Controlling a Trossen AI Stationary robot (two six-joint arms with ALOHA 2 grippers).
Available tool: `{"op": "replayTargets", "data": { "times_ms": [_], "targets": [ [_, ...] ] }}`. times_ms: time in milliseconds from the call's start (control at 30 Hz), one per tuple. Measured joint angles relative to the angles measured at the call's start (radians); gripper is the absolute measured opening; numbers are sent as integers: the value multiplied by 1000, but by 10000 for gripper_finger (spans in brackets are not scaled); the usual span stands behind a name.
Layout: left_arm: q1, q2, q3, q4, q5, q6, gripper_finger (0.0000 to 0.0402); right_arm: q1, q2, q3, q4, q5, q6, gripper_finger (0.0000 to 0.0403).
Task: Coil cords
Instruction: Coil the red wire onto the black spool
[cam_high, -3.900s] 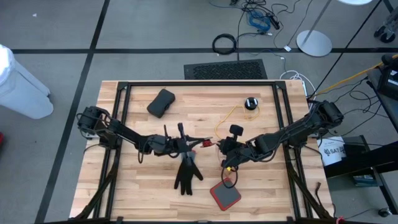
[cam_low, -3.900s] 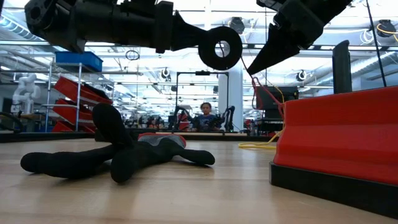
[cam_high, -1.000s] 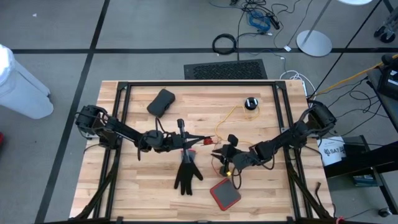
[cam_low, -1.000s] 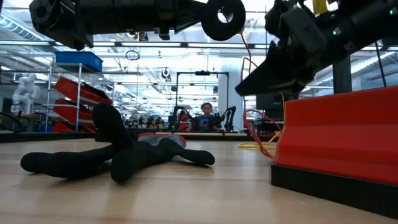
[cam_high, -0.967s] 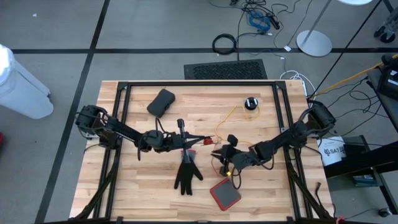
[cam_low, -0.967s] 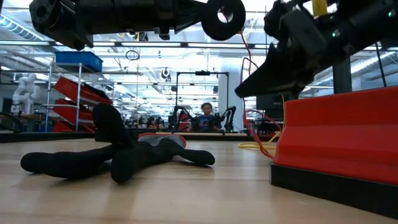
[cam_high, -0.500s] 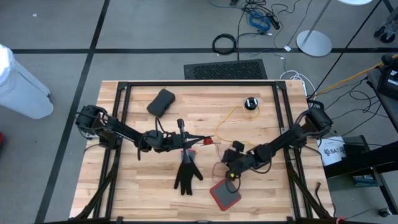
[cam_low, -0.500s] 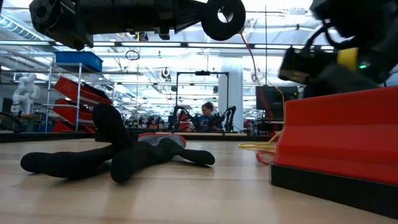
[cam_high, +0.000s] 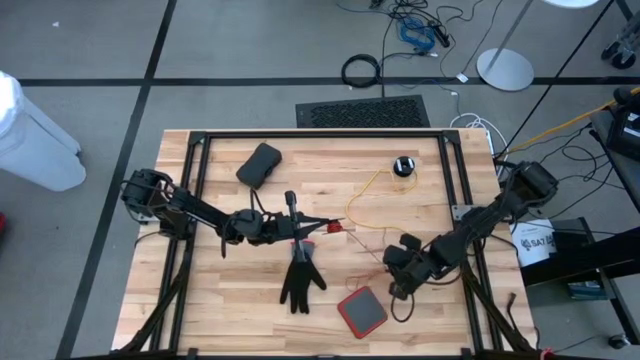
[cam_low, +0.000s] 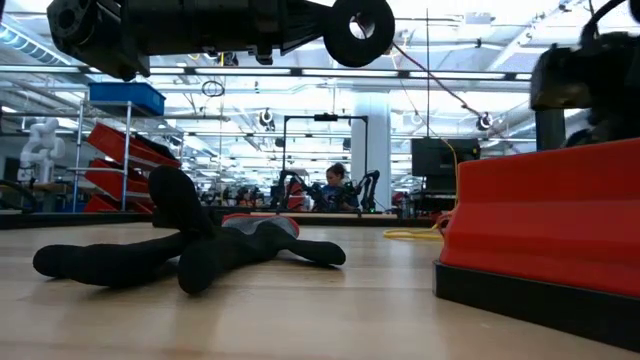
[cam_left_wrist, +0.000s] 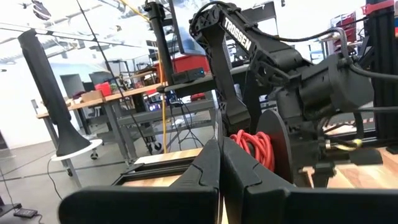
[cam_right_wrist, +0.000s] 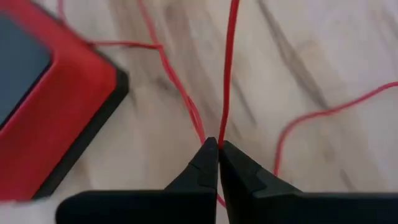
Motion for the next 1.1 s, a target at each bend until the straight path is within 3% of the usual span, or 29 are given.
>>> {"op": "replayTargets", "data": {
  "times_ms": [533, 867, 1100],
  "targets": [
    [0, 0, 0, -6, -3, -1, 0, 163, -245, 19, -37, -105, 160, 0],
    [0, 0, 0, -8, -2, -1, 0, 247, -246, 69, -76, -89, 264, 2],
    [0, 0, 0, -22, -3, -2, 0, 302, -190, 69, -73, -99, 388, 31]
  ]
}}
